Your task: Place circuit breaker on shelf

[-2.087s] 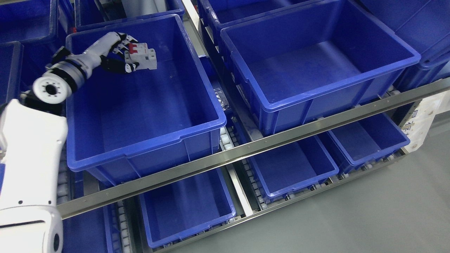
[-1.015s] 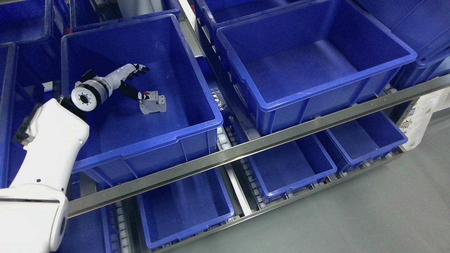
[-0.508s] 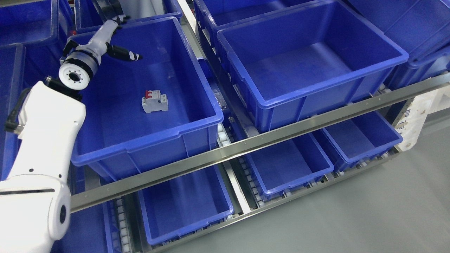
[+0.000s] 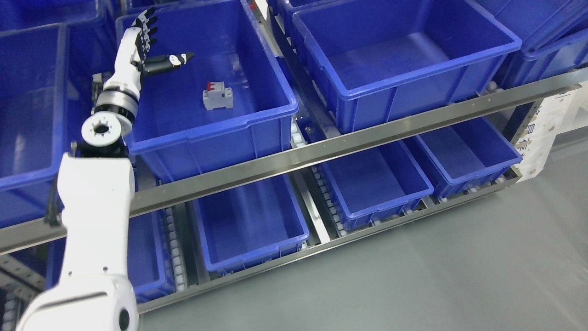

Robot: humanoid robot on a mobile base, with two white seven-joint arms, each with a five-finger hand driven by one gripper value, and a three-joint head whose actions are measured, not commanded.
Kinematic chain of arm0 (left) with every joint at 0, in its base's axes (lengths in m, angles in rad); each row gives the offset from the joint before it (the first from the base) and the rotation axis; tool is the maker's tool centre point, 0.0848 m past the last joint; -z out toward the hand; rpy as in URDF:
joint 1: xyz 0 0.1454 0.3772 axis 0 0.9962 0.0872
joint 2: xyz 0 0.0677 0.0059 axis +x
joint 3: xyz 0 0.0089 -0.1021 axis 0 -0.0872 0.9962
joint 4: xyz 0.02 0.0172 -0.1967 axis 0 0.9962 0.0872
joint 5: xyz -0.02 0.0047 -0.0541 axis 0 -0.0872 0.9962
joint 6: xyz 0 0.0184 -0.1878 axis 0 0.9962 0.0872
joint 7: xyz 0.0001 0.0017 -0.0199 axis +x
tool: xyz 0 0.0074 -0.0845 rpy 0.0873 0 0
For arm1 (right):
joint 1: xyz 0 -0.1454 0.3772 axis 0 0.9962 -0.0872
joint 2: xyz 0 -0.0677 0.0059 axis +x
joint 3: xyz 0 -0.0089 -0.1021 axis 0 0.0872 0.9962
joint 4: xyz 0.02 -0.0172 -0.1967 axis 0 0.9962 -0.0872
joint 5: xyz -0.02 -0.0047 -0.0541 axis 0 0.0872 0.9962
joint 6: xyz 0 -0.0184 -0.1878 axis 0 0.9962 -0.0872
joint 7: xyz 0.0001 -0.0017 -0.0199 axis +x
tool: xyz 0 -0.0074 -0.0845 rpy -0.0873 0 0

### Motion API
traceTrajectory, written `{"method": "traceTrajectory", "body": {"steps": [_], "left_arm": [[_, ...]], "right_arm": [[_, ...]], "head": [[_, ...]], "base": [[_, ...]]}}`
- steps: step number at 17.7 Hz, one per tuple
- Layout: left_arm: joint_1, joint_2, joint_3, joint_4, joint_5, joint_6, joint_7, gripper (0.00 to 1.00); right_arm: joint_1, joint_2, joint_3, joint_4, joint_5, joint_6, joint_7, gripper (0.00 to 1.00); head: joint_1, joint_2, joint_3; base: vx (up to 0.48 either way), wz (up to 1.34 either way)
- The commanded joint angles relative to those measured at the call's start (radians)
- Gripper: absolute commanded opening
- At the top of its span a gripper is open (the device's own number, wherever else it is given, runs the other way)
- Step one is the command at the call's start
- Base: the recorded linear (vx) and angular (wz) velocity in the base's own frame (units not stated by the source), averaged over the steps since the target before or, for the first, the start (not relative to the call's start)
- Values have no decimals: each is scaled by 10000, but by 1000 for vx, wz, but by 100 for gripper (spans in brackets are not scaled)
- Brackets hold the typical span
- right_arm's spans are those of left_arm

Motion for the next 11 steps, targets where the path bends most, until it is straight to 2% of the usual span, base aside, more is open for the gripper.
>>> {"method": "traceTrajectory", "body": {"steps": [1, 6, 11], "left_arm": [[3691, -476, -133, -6908, 1458, 84, -34, 100], [4218, -476, -550, -7004, 1458, -53, -3, 100], [4218, -476, -366, -7004, 1458, -268, -33, 100]], "right_arm": [[-5, -175, 199, 0, 0, 584, -1, 100], [-5, -175, 199, 0, 0, 584, -1, 100], [-5, -175, 199, 0, 0, 584, -1, 100]], "head": [[0, 0, 0], [0, 0, 0], [0, 0, 0]], "base": [[-303, 137], [-207, 64], [-8, -125]]}}
